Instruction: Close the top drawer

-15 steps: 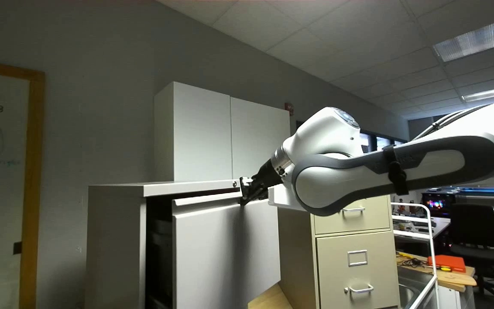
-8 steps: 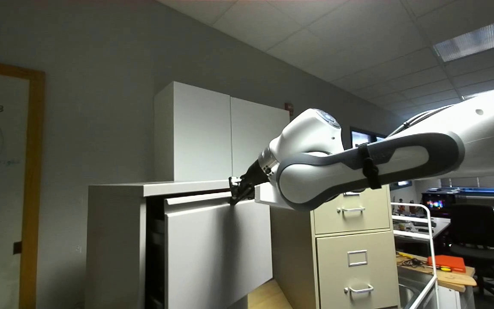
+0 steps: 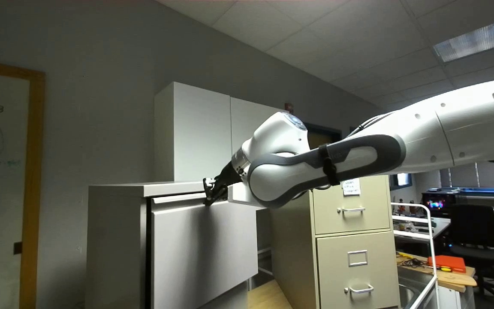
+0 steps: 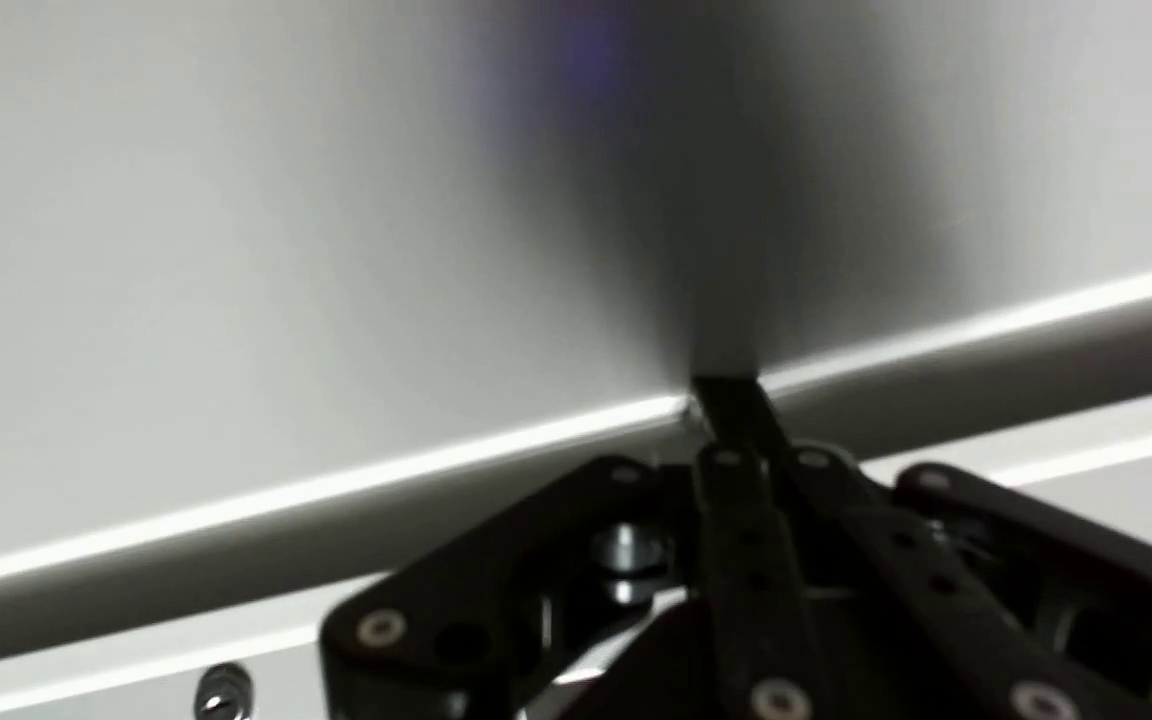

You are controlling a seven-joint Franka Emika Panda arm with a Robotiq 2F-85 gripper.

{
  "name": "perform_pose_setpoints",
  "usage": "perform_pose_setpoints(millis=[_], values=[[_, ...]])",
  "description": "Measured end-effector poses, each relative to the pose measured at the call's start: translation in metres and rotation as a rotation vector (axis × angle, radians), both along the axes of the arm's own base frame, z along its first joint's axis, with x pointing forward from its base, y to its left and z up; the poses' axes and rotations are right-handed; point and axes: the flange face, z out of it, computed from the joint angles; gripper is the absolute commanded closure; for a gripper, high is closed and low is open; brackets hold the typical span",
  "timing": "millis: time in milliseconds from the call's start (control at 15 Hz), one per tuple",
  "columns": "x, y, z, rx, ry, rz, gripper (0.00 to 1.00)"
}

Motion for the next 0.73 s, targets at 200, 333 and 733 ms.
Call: perform_pose_setpoints(millis=[200, 333, 733], values=[[0.024, 0.013, 0.0, 0.027, 0.008, 0.032, 1.0], [0.041, 0.016, -0.001, 0.041, 0.012, 0.045, 1.0], [0.06, 0.018, 0.006, 0.036, 0.047, 0.046, 0.99]])
